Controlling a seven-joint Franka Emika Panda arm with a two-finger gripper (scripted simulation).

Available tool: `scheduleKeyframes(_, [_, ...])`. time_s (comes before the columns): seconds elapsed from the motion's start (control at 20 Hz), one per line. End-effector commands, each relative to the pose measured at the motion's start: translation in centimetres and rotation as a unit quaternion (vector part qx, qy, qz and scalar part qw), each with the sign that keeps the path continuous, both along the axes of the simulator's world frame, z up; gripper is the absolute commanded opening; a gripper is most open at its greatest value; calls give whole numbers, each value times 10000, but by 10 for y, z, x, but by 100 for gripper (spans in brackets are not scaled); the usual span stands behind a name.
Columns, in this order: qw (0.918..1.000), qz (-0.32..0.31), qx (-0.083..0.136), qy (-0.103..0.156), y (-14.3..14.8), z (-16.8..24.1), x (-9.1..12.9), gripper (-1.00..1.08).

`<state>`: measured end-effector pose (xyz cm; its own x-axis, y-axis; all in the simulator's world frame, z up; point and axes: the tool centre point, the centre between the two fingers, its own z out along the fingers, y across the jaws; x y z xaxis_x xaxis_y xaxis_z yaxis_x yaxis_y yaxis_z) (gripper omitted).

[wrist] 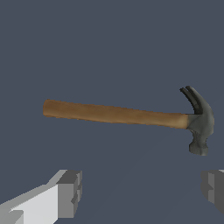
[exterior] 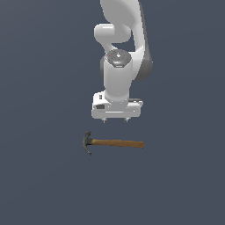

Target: Pick up the object and move it to a goal position.

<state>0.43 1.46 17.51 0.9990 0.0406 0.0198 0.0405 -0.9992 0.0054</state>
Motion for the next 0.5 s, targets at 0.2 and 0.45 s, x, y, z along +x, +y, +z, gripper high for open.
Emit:
scheduleKeyframes(0.2, [10000, -37, 34, -18, 6, 2, 1, 100])
scheduleKeyframes(0.45, [9999, -119, 106, -53, 19, 6, 2, 100])
